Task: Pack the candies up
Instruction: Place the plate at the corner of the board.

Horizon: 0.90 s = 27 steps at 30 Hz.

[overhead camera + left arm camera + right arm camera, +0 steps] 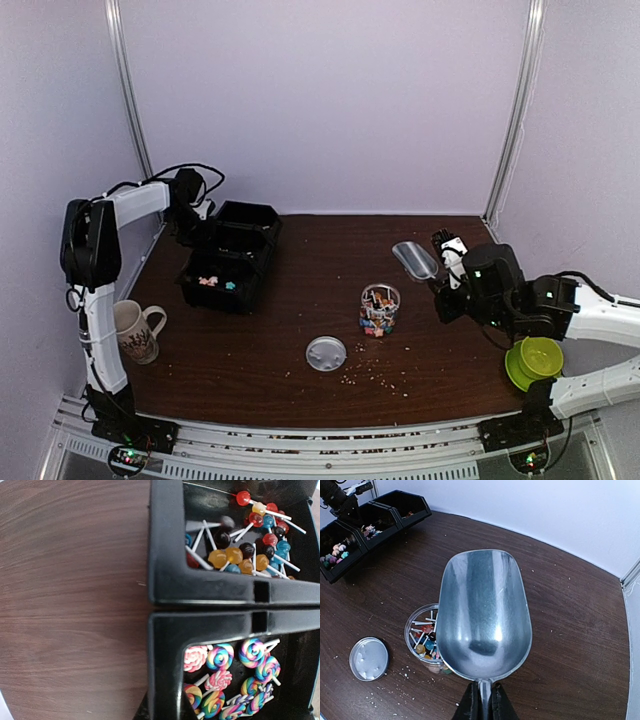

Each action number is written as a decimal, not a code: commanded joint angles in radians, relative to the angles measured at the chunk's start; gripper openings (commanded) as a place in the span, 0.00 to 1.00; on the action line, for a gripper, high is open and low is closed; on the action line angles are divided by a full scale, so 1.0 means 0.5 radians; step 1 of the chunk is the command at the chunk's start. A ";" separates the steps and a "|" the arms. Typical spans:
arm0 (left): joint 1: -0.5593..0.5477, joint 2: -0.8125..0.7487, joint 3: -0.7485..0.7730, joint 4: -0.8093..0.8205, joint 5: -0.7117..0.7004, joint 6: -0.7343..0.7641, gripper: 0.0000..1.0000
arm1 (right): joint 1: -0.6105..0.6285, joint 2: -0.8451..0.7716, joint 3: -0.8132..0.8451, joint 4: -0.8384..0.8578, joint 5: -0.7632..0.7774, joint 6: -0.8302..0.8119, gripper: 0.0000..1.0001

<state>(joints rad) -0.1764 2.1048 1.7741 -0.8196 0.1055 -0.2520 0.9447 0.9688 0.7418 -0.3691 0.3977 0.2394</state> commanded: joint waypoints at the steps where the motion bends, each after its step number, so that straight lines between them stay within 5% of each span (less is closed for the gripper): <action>1: 0.146 -0.007 0.123 0.256 0.148 0.006 0.00 | -0.007 0.025 0.009 0.045 -0.015 0.034 0.00; 27: 0.431 0.421 0.448 0.062 0.202 0.272 0.00 | -0.006 0.066 0.061 -0.032 -0.054 0.086 0.00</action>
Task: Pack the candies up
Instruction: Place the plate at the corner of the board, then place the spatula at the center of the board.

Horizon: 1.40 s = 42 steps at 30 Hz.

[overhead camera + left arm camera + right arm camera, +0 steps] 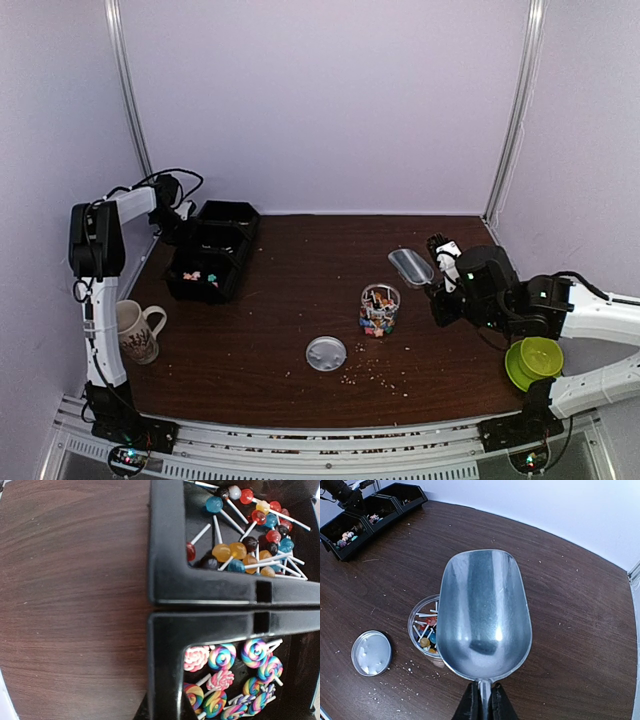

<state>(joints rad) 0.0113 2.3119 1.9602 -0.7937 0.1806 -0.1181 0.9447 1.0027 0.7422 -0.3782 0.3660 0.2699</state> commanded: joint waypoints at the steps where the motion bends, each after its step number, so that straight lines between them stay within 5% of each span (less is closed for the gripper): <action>1: 0.056 0.013 0.076 0.010 0.044 0.000 0.00 | -0.004 0.003 0.066 -0.013 0.010 0.027 0.00; 21: 0.105 0.010 0.095 -0.008 0.039 -0.071 0.18 | -0.005 0.004 0.090 -0.031 0.026 0.022 0.00; 30: 0.105 -0.219 0.105 -0.042 -0.022 -0.210 0.46 | -0.026 0.038 0.139 -0.039 0.156 -0.022 0.00; 32: 0.105 -0.296 0.096 -0.048 0.032 -0.268 0.69 | -0.054 0.062 0.161 -0.026 0.172 -0.035 0.00; 35: 0.086 -0.435 0.036 -0.048 0.063 -0.354 0.79 | -0.125 0.114 0.186 0.012 0.185 -0.046 0.00; 37: 0.049 -0.546 -0.029 -0.048 0.038 -0.385 0.96 | -0.187 0.160 0.203 0.054 0.177 -0.051 0.00; 42: -0.070 -0.837 -0.274 -0.047 -0.015 -0.460 0.98 | -0.420 0.329 0.264 0.177 0.049 -0.049 0.00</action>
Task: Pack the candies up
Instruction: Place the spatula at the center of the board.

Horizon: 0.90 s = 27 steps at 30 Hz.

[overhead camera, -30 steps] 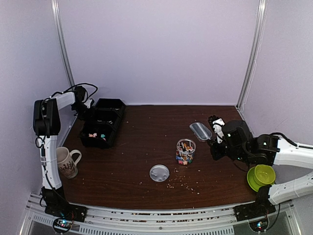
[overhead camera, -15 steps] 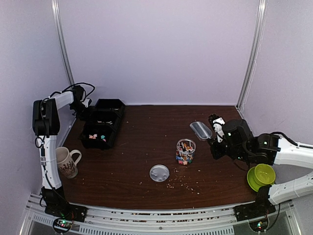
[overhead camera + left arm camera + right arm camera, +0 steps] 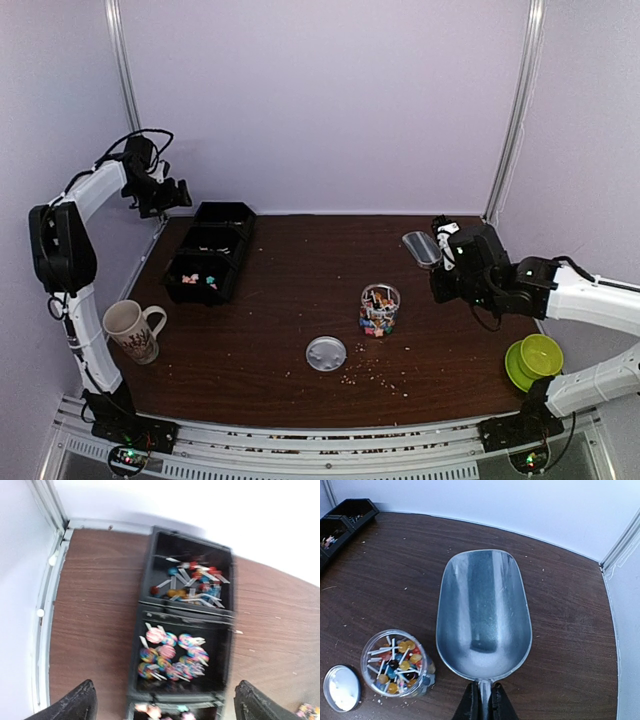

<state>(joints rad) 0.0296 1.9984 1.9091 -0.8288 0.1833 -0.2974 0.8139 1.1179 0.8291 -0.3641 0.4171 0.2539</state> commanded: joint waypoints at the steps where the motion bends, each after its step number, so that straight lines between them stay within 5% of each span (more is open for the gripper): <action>1: -0.138 -0.260 -0.221 0.022 -0.017 -0.103 0.98 | -0.208 0.138 0.102 0.178 -0.086 -0.019 0.00; 15: -0.804 -0.938 -0.879 -0.002 -0.089 0.020 0.98 | -0.359 0.847 0.805 0.084 -0.635 -0.538 0.00; 27: -0.868 -1.410 -1.538 0.345 -0.244 0.143 0.98 | -0.046 1.674 1.696 -0.119 -0.615 -0.230 0.00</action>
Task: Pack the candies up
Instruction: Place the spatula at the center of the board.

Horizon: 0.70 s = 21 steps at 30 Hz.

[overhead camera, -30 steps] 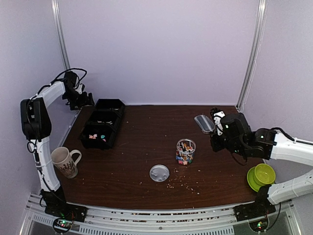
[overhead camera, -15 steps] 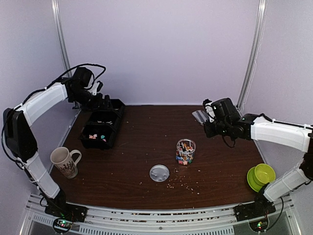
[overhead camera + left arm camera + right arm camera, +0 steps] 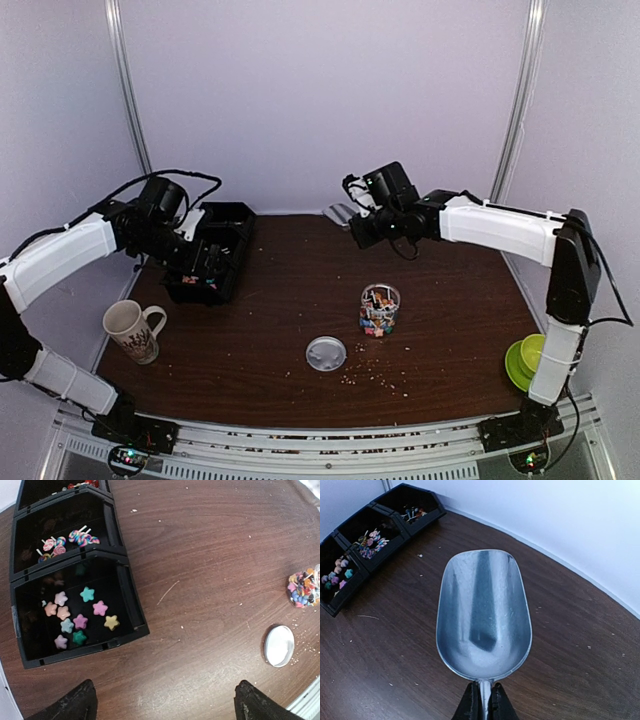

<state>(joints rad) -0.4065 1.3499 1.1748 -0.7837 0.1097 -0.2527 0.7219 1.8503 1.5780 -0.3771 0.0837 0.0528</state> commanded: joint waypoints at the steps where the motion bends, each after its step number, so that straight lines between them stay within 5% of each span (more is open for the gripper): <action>1: 0.004 -0.132 -0.082 0.282 -0.110 0.052 0.98 | 0.163 0.271 0.264 -0.096 0.060 0.231 0.00; 12: 0.016 -0.244 -0.139 0.366 -0.219 0.035 0.98 | 0.414 0.891 0.844 -0.190 0.063 0.465 0.00; 21: 0.055 -0.236 -0.143 0.371 -0.215 0.024 0.98 | 0.442 1.089 0.948 -0.151 0.065 0.542 0.01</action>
<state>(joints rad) -0.3931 1.2465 1.1172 -0.6437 0.0143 -0.2443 0.9497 2.3703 2.0098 -0.4610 0.0944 0.2882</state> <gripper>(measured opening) 0.977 0.078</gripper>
